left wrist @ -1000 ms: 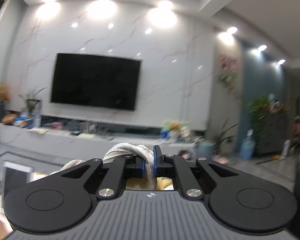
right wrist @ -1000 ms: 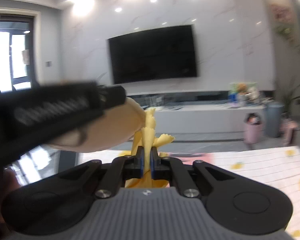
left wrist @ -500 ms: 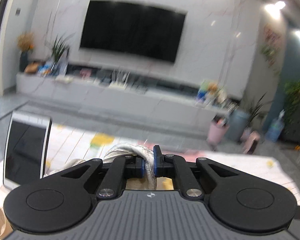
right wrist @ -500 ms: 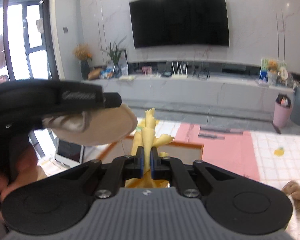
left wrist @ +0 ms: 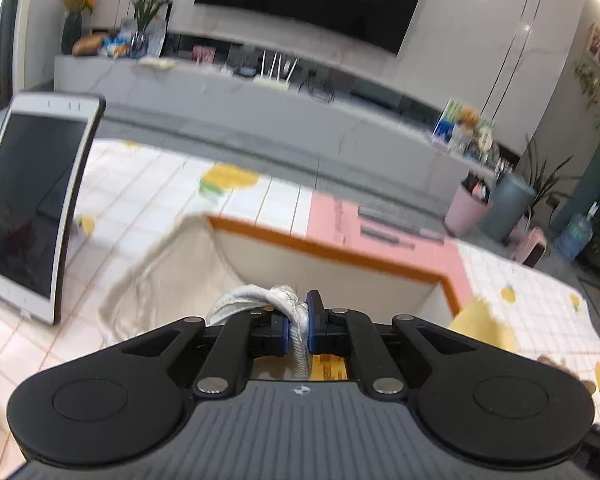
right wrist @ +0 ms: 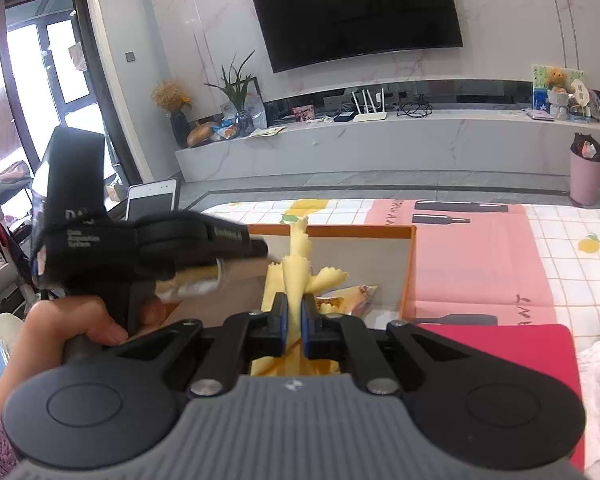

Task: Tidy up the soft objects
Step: 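Lower the beige bag into the box and open the left tool while the right tool releases the yellow cloth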

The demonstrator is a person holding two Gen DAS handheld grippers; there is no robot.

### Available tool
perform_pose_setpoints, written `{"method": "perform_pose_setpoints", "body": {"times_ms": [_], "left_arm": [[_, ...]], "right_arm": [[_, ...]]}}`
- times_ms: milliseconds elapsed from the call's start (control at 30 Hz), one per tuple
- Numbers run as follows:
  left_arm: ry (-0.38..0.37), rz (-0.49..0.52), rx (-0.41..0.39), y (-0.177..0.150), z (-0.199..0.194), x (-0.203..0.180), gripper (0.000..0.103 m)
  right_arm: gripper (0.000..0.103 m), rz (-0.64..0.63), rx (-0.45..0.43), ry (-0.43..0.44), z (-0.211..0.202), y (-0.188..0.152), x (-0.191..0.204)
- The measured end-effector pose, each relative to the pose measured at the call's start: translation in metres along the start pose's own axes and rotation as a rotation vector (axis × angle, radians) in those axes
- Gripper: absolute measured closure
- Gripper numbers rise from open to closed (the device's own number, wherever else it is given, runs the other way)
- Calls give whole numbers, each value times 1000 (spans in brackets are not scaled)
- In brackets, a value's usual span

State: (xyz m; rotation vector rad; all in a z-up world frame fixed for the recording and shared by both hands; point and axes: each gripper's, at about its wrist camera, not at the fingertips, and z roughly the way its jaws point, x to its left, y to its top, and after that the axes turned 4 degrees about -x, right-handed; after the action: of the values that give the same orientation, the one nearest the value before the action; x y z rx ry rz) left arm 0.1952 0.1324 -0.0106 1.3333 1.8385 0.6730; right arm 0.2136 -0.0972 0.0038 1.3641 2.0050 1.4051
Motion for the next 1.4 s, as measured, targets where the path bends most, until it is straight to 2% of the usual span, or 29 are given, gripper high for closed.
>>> {"method": "perform_pose_setpoints", "body": {"times_ms": [133,267,300,333,400,567,667,733,833,900,967,1067,1133,1267,1400], "left_arm": [[16,9,75,-7,7,0,91],[31,-57,148,-12,13,8,84],[25,-65,171,-13,16,10,75],[16,-74,188,-13,17,12,59],[-7,-96,207,-14,19,14,38],[-28,-105,229,-12,12,15,29],[-28,-84,328,-13,8,11,24],[-75,-63,370,-16,0,10,24],[-173,-95,300,-16,-20,15,24],[-198,-107,245,-10,-31,21,24],[-184,-121,167,-2,-43,25,24],[-104,-128,69,9,-56,29,18],[-69,-88,69,12,-57,26,18],[-66,49,111,2,-50,18,18],[-36,117,165,-10,-38,15,18]], "right_arm": [[98,9,-3,-18,-7,-2,-2],[98,12,-8,-27,-9,-2,-4],[98,12,-9,-28,-11,-2,-3],[98,13,-10,-29,-11,-2,-4],[98,10,-10,-32,-11,-1,-3],[98,6,-2,-37,-9,-1,-2],[95,7,5,-43,-7,-2,-3],[95,7,7,-46,-7,-2,-3],[95,4,7,-49,-6,-2,-4],[95,4,7,-51,-5,-4,-4],[95,0,11,-53,-4,-5,-4],[95,-2,22,-46,-1,-4,-4],[95,17,45,-27,4,-4,-6],[95,51,71,-27,12,-2,-9],[95,0,105,-57,23,1,1]]}}
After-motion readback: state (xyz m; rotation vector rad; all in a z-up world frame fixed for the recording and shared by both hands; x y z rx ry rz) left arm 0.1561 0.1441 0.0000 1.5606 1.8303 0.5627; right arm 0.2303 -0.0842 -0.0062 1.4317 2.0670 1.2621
